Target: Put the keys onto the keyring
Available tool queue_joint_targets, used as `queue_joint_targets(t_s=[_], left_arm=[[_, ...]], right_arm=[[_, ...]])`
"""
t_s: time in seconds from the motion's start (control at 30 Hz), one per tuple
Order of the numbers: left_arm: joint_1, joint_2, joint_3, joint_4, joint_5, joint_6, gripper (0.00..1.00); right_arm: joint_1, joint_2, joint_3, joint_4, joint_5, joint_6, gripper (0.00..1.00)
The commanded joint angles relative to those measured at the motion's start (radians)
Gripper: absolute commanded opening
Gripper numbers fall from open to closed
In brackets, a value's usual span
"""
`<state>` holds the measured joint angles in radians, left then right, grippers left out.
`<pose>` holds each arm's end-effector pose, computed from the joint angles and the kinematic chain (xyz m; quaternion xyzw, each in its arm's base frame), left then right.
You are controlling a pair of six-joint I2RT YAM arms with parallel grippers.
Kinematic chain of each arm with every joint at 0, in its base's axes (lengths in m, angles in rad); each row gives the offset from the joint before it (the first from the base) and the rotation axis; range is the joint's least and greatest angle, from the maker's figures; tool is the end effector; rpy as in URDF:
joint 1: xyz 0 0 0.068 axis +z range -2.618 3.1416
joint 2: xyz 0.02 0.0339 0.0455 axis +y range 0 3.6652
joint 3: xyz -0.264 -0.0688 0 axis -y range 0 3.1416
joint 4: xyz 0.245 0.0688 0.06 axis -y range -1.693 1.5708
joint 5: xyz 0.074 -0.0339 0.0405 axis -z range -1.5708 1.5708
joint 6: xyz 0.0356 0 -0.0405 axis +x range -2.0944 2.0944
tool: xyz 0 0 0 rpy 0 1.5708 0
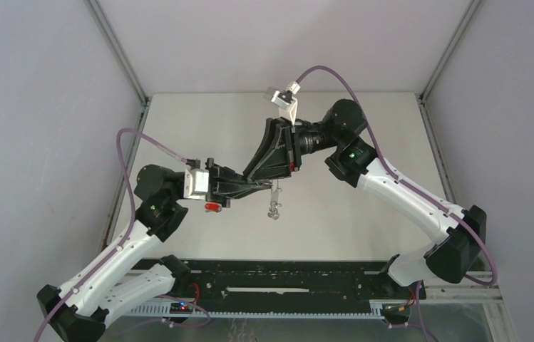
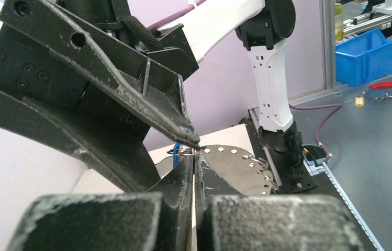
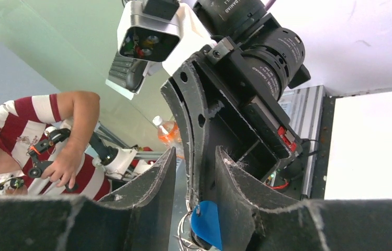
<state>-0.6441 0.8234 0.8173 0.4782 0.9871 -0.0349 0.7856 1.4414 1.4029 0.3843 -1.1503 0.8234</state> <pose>0.1175 -0.1254 0.4082 0.5234 0.3175 -0.4834 0.6258 0.2007 0.2467 0.4558 -0.4359 0.4907 0.7115 0.2508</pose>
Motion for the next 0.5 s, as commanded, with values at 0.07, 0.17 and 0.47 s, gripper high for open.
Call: queue_joint_targets(t_s=[0.07, 0.17, 0.47], left_arm=[[0.000, -0.024, -0.006, 0.060, -0.036, 0.006, 0.00], [0.000, -0.024, -0.004, 0.059, -0.035, 0.003, 0.00], [0.000, -0.035, -0.015, 0.065, -0.050, -0.026, 0.00]], right_arm=[[-0.006, -0.014, 0.007, 0.089, 0.016, 0.091, 0.41], [-0.011, -0.018, 0.013, 0.065, 0.047, 0.071, 0.43], [-0.106, -0.130, 0.048, -0.041, 0.158, -0.150, 0.56]])
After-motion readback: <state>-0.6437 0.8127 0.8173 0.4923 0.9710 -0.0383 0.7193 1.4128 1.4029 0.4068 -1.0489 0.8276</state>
